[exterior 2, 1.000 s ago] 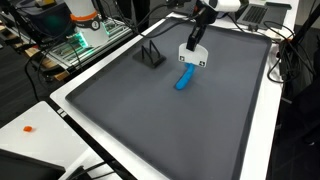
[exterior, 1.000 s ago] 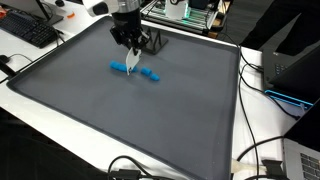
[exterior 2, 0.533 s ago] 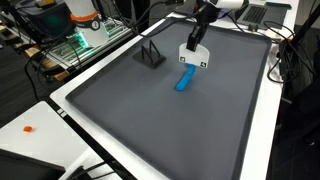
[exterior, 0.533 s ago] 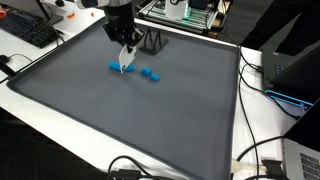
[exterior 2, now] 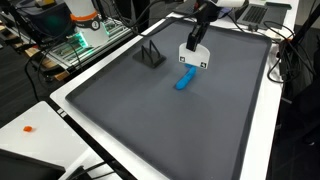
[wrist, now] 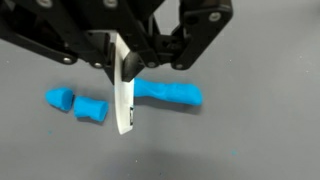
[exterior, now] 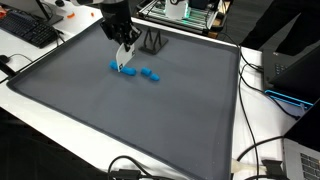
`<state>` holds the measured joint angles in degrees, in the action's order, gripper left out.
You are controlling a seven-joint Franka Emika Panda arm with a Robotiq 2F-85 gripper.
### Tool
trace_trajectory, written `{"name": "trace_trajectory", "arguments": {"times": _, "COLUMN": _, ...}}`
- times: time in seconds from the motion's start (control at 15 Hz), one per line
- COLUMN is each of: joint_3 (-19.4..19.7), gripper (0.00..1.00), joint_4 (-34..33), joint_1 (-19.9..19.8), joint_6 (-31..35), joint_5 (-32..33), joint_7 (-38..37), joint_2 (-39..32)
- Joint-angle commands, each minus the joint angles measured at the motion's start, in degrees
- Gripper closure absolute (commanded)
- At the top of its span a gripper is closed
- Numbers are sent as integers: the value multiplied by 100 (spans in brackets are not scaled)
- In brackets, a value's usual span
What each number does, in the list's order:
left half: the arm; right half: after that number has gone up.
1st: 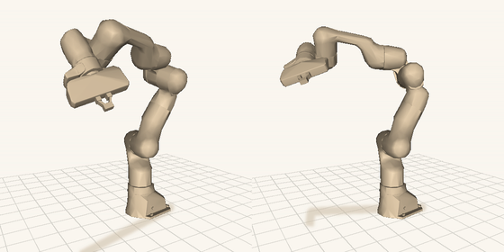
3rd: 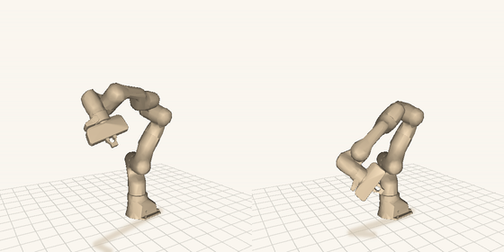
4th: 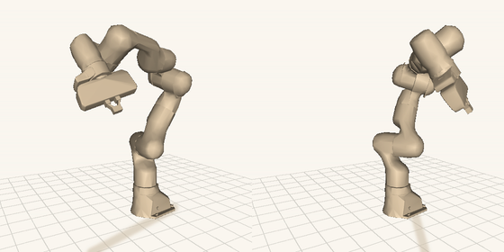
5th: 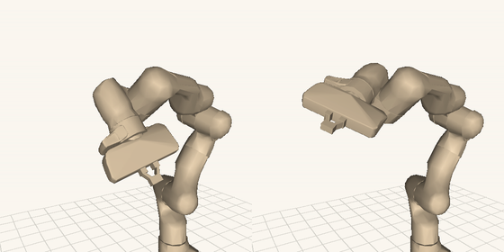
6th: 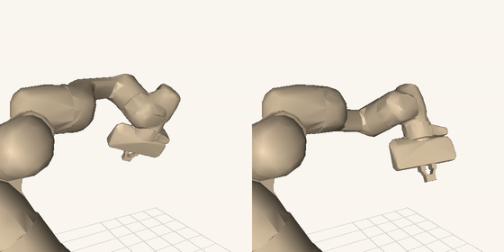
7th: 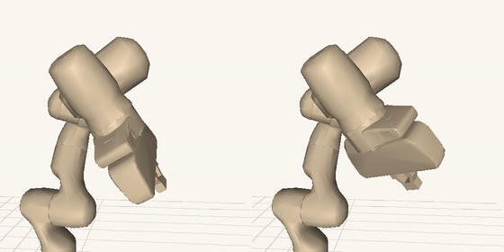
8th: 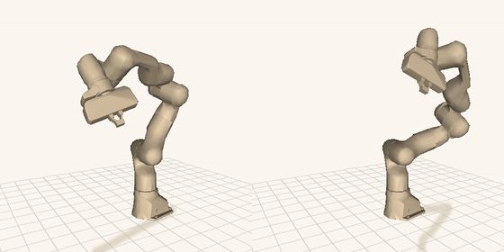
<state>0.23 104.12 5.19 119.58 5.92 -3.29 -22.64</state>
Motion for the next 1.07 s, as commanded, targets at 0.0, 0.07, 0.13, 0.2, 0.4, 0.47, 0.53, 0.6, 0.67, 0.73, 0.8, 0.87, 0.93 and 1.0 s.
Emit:
{"name": "trace_trajectory", "arguments": {"times": 0.0, "joint_3": -21, "gripper": 98, "joint_4": -80, "joint_1": -69, "joint_6": -160, "joint_5": 35, "joint_7": -2, "joint_2": 30}}
{"name": "trace_trajectory", "arguments": {"times": 0.07, "joint_3": -20, "gripper": 98, "joint_4": -106, "joint_1": -73, "joint_6": -165, "joint_5": 44, "joint_7": 3, "joint_2": 19}}
{"name": "trace_trajectory", "arguments": {"times": 0.13, "joint_3": -11, "gripper": 98, "joint_4": -129, "joint_1": -69, "joint_6": -163, "joint_5": 72, "joint_7": -15, "joint_2": -1}}
{"name": "trace_trajectory", "arguments": {"times": 0.2, "joint_3": -7, "gripper": 98, "joint_4": -146, "joint_1": -73, "joint_6": -157, "joint_5": 81, "joint_7": -16, "joint_2": -26}}
{"name": "trace_trajectory", "arguments": {"times": 0.4, "joint_3": 19, "gripper": 98, "joint_4": -166, "joint_1": -70, "joint_6": -97, "joint_5": 136, "joint_7": -43, "joint_2": -109}}
{"name": "trace_trajectory", "arguments": {"times": 0.47, "joint_3": 21, "gripper": 98, "joint_4": -174, "joint_1": -76, "joint_6": -83, "joint_5": 123, "joint_7": -37, "joint_2": -144}}
{"name": "trace_trajectory", "arguments": {"times": 0.53, "joint_3": 24, "gripper": 98, "joint_4": -178, "joint_1": -79, "joint_6": -65, "joint_5": 122, "joint_7": -34, "joint_2": -171}}
{"name": "trace_trajectory", "arguments": {"times": 0.6, "joint_3": 27, "gripper": 98, "joint_4": -185, "joint_1": -82, "joint_6": -46, "joint_5": 116, "joint_7": -38, "joint_2": -207}}
{"name": "trace_trajectory", "arguments": {"times": 0.67, "joint_3": 28, "gripper": 98, "joint_4": -195, "joint_1": -84, "joint_6": -32, "joint_5": 111, "joint_7": -35, "joint_2": -240}}
{"name": "trace_trajectory", "arguments": {"times": 0.73, "joint_3": 31, "gripper": 98, "joint_4": -206, "joint_1": -84, "joint_6": -18, "joint_5": 114, "joint_7": -46, "joint_2": -278}}
{"name": "trace_trajectory", "arguments": {"times": 0.8, "joint_3": 32, "gripper": 98, "joint_4": -224, "joint_1": -87, "joint_6": -16, "joint_5": 109, "joint_7": -44, "joint_2": -317}}
{"name": "trace_trajectory", "arguments": {"times": 0.87, "joint_3": 28, "gripper": 98, "joint_4": -238, "joint_1": -92, "joint_6": -3, "joint_5": 96, "joint_7": -32, "joint_2": -351}}
{"name": "trace_trajectory", "arguments": {"times": 0.93, "joint_3": 26, "gripper": 98, "joint_4": -252, "joint_1": -95, "joint_6": 6, "joint_5": 84, "joint_7": -32, "joint_2": -392}}
{"name": "trace_trajectory", "arguments": {"times": 1.0, "joint_3": 24, "gripper": 98, "joint_4": -267, "joint_1": -96, "joint_6": 13, "joint_5": 77, "joint_7": -28, "joint_2": -430}}
